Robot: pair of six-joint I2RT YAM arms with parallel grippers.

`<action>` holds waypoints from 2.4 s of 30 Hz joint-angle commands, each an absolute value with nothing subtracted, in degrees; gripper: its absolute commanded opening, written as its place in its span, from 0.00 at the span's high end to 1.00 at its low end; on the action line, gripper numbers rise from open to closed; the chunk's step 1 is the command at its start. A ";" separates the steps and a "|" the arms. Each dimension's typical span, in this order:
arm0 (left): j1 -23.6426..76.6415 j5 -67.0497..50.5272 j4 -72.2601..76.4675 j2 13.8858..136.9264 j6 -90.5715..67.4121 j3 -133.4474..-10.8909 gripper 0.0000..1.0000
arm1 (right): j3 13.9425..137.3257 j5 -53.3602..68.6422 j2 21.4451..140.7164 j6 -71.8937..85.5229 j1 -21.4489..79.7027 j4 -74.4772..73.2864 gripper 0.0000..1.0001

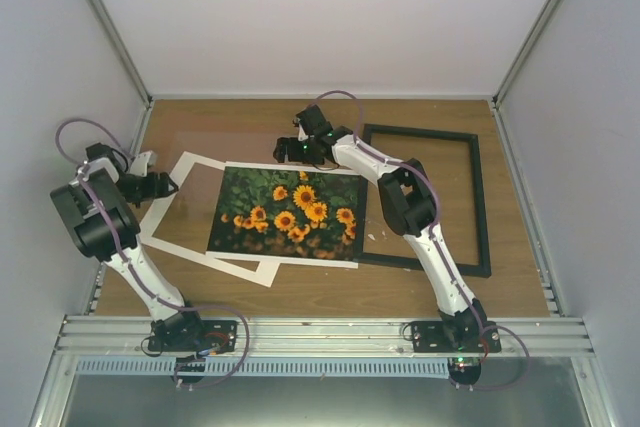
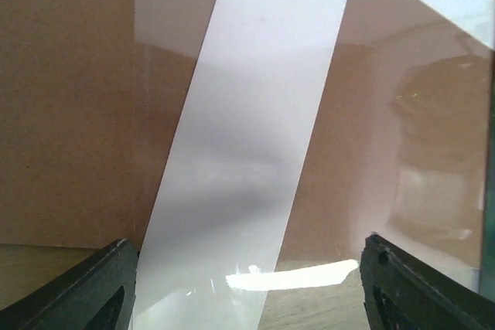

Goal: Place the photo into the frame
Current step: Pick up the photo frame item at the center of the board.

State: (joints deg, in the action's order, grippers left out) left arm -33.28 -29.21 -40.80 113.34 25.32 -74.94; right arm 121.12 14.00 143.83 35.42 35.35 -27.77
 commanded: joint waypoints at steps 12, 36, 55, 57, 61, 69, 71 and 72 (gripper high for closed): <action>-27.47 -59.18 -55.59 122.18 28.16 -73.24 0.19 | 116.73 25.12 150.61 39.11 36.25 -30.48 0.03; -21.00 -76.94 -50.16 119.52 27.51 -74.67 0.01 | 116.66 27.27 152.27 39.29 36.21 -29.14 0.04; -20.48 -78.26 -40.25 114.80 14.47 -76.26 0.33 | 115.18 33.74 149.63 38.85 33.90 -18.50 0.00; -21.24 -79.00 -40.22 114.96 13.78 -76.82 0.36 | 113.97 35.16 148.74 39.00 32.85 -14.74 0.00; -22.67 -80.41 -40.69 115.04 13.14 -78.42 0.39 | 112.81 37.83 148.09 38.87 30.48 -9.32 0.01; -24.57 -80.95 -40.69 114.61 10.95 -83.07 0.40 | 112.99 46.87 147.61 38.47 28.84 -2.90 0.00; -25.41 -80.45 -41.41 114.56 11.08 -84.71 0.40 | 112.29 48.80 146.26 37.78 28.72 -1.43 0.00; -25.91 -80.09 -41.83 114.58 11.26 -85.55 0.40 | 111.53 49.09 145.08 37.09 28.60 -0.41 0.00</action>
